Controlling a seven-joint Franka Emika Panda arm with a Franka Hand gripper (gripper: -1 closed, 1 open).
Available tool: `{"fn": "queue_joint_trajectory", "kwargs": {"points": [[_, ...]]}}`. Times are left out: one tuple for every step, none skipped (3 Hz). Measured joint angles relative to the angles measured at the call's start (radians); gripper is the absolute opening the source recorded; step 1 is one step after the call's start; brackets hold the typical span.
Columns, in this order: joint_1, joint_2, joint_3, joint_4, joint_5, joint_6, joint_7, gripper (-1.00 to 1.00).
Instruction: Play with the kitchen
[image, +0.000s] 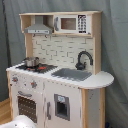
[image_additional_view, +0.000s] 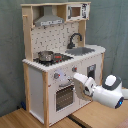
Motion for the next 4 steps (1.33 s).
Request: {"fn": "queue_joint_trajectory", "kwargs": {"points": [[0.017,0.000,0.000,0.006,0.000,-0.074,-0.072,1.00],[0.044,0.014,-0.004,0.006,0.000,-0.167,-0.102,1.00],[0.056,0.046,-0.053,-0.013,0.000,-0.236,-0.159,1.00],[0.062,0.077,-0.132,-0.051,0.000,-0.259,-0.229,1.00]]}}
